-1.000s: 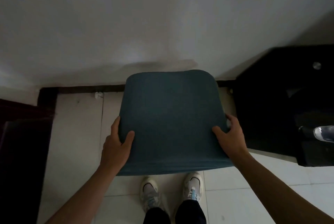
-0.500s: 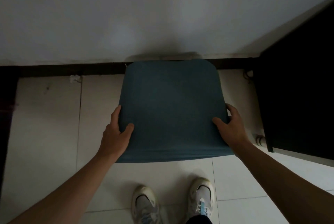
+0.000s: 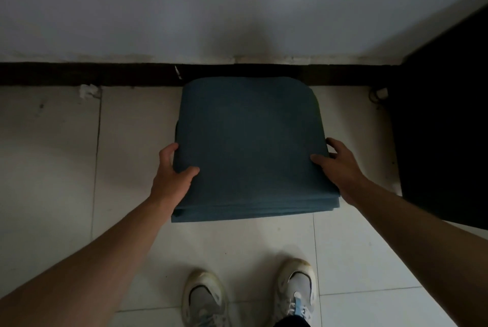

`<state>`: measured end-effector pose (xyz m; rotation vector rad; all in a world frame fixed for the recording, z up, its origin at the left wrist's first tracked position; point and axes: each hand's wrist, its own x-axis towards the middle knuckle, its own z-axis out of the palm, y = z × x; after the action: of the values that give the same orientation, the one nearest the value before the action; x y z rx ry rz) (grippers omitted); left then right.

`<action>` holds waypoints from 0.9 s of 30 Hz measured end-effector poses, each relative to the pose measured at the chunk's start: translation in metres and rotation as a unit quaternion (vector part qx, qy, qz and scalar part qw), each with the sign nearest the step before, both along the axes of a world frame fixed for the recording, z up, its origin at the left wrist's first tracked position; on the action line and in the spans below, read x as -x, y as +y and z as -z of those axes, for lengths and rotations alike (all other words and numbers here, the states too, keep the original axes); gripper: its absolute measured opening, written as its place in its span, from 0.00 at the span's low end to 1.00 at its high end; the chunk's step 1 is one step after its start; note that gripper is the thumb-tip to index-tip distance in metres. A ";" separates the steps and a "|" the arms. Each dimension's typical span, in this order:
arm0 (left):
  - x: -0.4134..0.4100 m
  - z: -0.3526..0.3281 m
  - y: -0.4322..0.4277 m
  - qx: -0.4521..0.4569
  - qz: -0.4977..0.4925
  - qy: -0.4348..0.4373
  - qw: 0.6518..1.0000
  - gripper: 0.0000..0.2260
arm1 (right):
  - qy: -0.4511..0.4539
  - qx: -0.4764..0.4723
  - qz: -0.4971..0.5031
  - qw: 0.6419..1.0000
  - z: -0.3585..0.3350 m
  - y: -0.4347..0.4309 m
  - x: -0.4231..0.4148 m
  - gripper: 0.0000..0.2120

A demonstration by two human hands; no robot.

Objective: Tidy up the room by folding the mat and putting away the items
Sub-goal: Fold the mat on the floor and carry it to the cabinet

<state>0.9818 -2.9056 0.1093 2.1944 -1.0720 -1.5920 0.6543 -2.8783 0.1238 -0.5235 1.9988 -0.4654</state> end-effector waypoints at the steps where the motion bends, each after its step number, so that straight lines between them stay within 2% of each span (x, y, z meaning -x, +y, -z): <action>1: 0.000 -0.004 -0.002 -0.005 0.001 -0.001 1.000 0.30 | 0.002 0.003 -0.003 1.000 -0.003 -0.001 -0.001 0.30; 6: 0.011 -0.030 -0.018 0.016 0.008 -0.004 1.000 0.29 | 0.022 0.015 -0.043 0.999 -0.025 -0.004 -0.008 0.35; 11: 0.023 -0.079 -0.036 0.070 0.018 0.002 0.997 0.27 | 0.044 0.049 -0.066 0.996 -0.066 -0.013 -0.019 0.32; 17: 0.033 -0.155 -0.052 0.087 0.004 0.002 0.996 0.25 | 0.029 0.105 -0.083 0.991 -0.146 -0.036 -0.028 0.30; 22: 0.045 -0.245 -0.069 0.094 -0.056 0.024 0.994 0.19 | 0.037 0.151 -0.125 0.980 -0.227 -0.058 -0.031 0.31; 27: 0.059 -0.364 -0.075 0.158 -0.049 0.051 0.985 0.04 | 0.010 0.185 -0.126 0.975 -0.338 -0.064 -0.038 0.29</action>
<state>0.9225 -2.9810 0.4737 1.9060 -1.0844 -1.3709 0.6927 -2.9422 0.4615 -1.0035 1.8379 -0.6780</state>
